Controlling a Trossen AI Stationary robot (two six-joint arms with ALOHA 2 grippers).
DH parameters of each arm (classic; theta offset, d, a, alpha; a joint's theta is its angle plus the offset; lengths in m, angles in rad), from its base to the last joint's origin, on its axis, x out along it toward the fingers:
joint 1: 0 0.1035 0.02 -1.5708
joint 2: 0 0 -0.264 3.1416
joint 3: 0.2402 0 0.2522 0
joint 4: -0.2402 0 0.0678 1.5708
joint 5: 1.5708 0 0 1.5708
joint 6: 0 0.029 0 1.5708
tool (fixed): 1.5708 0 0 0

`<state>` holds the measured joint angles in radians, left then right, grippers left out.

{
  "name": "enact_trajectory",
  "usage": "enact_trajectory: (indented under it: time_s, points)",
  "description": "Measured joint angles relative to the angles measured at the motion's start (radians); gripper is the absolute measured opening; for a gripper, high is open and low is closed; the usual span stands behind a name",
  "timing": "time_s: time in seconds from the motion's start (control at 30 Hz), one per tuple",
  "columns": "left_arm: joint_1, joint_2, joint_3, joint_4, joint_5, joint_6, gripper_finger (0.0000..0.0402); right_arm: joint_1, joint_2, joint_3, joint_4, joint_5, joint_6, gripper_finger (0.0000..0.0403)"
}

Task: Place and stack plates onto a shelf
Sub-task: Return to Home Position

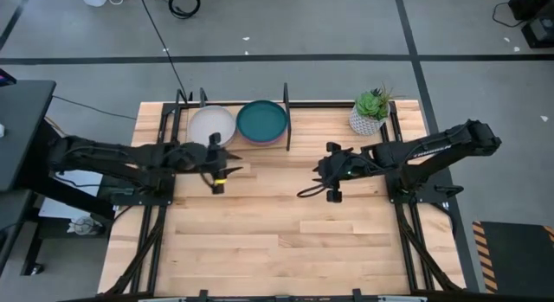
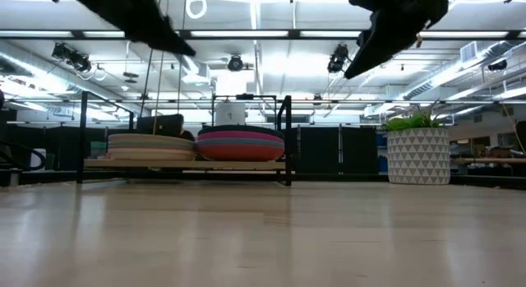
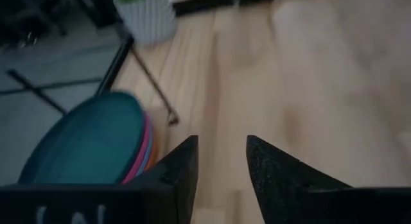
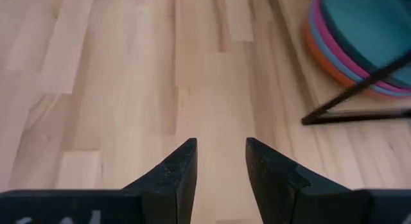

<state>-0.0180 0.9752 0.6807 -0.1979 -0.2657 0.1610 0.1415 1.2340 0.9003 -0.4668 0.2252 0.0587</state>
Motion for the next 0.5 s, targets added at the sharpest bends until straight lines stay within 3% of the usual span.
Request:
enact_trajectory:
  time_s: [0.17,0.5]
  points:
    - [-0.075,-0.107,-0.050,0.042,-0.012,-0.038,0.0122,0.001,-0.111,-0.111,0.103,0.043,0.009,0.0135]
    - [-0.128,-0.320,-0.322,0.255,-0.026,-0.129,0.0104,-0.027,-0.431,-0.396,0.377,0.047,-0.001,0.0119]
